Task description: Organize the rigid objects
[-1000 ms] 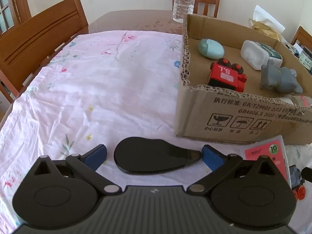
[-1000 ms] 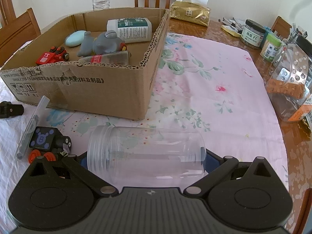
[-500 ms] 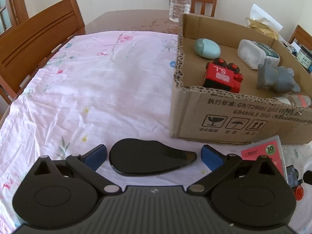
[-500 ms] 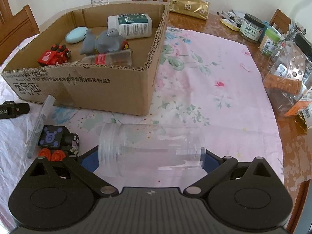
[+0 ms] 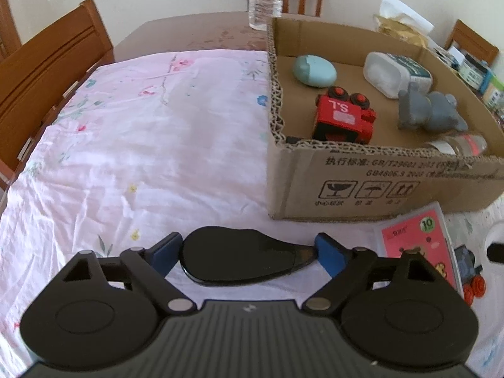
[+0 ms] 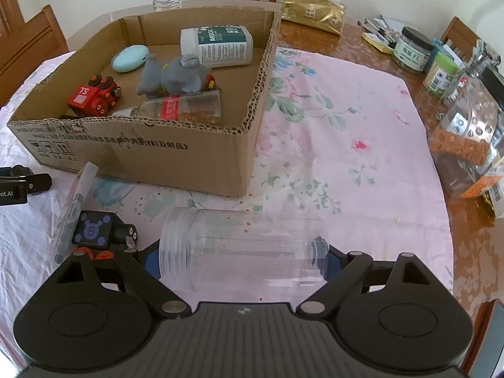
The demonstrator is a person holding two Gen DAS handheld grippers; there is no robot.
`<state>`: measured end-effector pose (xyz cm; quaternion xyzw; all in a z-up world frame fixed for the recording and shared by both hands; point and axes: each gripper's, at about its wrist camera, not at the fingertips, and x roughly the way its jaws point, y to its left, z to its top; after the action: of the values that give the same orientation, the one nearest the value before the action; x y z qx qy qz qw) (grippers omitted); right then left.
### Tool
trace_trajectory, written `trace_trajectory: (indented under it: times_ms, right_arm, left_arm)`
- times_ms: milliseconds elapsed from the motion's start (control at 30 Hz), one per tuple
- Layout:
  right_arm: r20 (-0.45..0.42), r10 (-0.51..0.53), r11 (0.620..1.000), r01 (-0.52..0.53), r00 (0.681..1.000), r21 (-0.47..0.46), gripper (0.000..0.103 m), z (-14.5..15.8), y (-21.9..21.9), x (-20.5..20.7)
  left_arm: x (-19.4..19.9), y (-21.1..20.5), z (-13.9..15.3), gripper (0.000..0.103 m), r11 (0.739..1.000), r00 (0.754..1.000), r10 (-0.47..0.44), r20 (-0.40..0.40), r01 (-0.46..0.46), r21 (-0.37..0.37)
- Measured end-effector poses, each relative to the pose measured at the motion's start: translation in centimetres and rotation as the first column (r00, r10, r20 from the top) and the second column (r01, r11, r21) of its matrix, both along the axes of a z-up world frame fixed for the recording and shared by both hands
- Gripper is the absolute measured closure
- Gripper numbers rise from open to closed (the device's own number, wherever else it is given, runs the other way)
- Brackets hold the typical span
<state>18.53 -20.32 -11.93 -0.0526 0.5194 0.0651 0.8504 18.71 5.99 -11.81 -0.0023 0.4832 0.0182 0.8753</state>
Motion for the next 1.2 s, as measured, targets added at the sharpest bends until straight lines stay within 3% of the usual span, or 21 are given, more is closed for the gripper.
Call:
trace_trajectory:
  times_ms: [200,400,733,1200]
  right_arm:
    - [0.007,0.045,0.999,-0.045,0.999,-0.008,0.009,1.2,-0.2,-0.1]
    - [0.045,0.085,0.996,-0.086,0.995,0.021,0.009,4.4,-1.2,0.3]
    - [0.155,0.153,0.983,-0.166,0.976,0.073,0.009,9.2,-1.3,2.3]
    - [0.2,0.209,0.97,-0.229,0.957,0.086,0.009,9.9,-0.6,5.6]
  left_arm:
    - [-0.3,0.1,1.4,0.013,0.997,0.997,-0.077,-0.021,0.077,0.004]
    - [-0.8,-0.3,4.9,0.013,0.982,0.981,-0.188,-0.04,0.187,-0.028]
    - [1.7,-3.1,11.1,0.013,0.95,0.947,-0.308,0.092,0.311,-0.018]
    - [10.6,-7.6,9.7,0.013,0.947,0.937,-0.318,0.146,0.322,-0.004]
